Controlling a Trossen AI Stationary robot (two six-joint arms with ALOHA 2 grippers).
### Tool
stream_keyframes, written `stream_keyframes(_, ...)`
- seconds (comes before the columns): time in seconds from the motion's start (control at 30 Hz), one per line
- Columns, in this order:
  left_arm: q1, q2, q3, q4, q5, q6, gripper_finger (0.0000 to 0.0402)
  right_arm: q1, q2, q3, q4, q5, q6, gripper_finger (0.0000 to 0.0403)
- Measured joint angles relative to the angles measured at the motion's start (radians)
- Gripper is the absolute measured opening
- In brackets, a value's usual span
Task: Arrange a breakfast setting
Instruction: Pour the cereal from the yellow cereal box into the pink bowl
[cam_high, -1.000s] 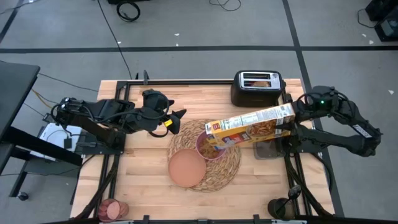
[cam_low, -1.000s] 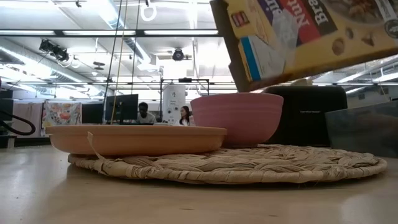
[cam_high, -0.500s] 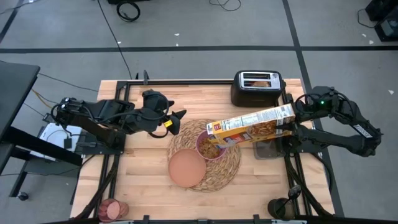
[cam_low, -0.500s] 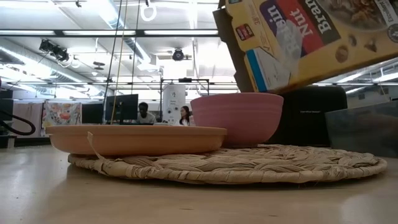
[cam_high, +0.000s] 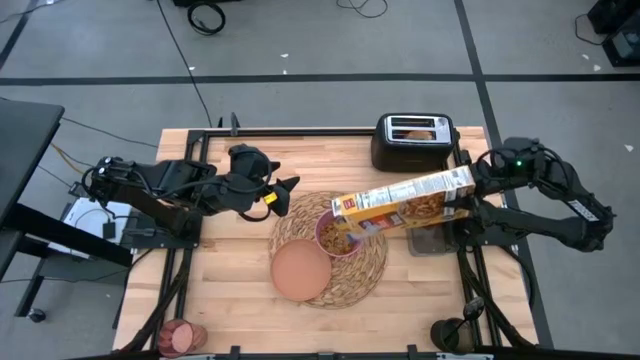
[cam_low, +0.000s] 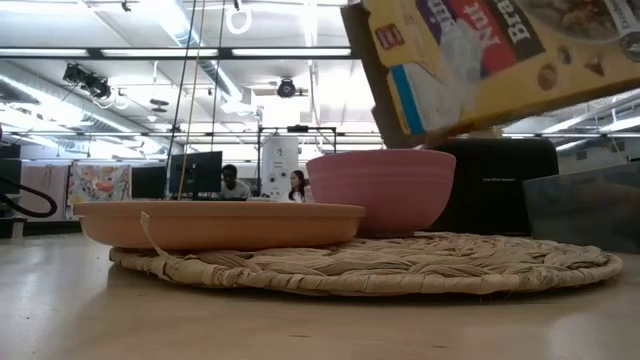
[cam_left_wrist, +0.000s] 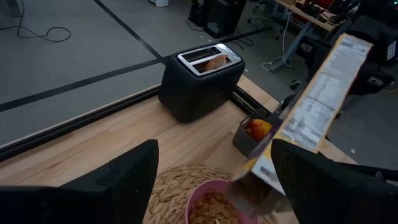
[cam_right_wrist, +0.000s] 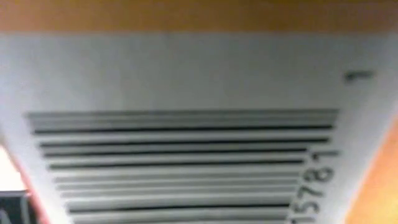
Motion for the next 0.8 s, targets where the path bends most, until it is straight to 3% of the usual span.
stream_keyframes(0.8, 0.000, 0.000, -0.001, 0.002, 0.000, -0.001, 0.0315, 0.001, 0.022, -0.002, 0.014, -0.016, -0.013, 0.0242)
